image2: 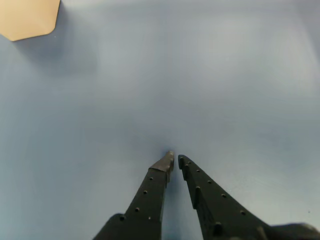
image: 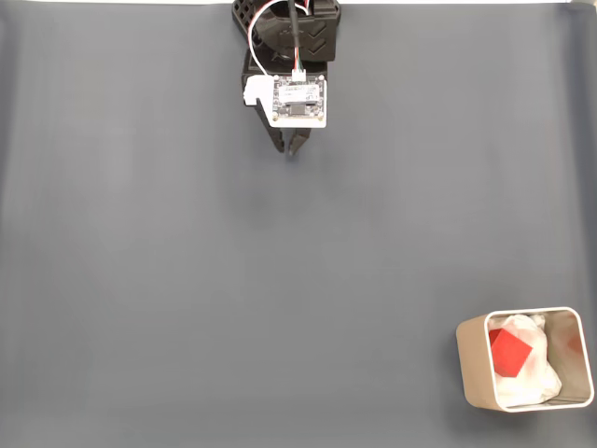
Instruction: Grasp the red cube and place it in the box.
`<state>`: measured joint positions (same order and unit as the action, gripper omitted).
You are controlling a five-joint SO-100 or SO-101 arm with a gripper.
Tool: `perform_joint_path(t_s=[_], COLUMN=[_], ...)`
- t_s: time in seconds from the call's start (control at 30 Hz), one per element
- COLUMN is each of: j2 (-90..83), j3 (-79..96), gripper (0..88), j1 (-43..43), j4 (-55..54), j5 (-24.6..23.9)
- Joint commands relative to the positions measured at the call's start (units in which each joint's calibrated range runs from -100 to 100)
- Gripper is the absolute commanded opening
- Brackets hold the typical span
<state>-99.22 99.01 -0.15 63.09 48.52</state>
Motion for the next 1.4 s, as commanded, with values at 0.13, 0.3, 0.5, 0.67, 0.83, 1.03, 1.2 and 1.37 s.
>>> perform_joint_path(t_s=[0.13, 0.3, 0.5, 0.67, 0.83, 1.03, 1.2, 1.37], j2=[-0.7, -0.7, -0.7, -0.8, -0.8, -0.8, -0.8, -0.8], j3=[0.8, 0.8, 0.8, 0.8, 0.8, 0.8, 0.8, 0.8], gripper=[0.0, 0.0, 0.0, 0.1, 0.1, 0.1, 0.1, 0.1], j1=[-0.3, -0.2, -0.1, -0.3, -0.3, -0.3, -0.3, -0.3], j4=[5.7, 9.0, 12.0, 12.7, 12.7, 12.7, 12.7, 12.7], j5=[-0.4, -0.9, -0.2, 0.2, 0.3, 0.3, 0.3, 0.3])
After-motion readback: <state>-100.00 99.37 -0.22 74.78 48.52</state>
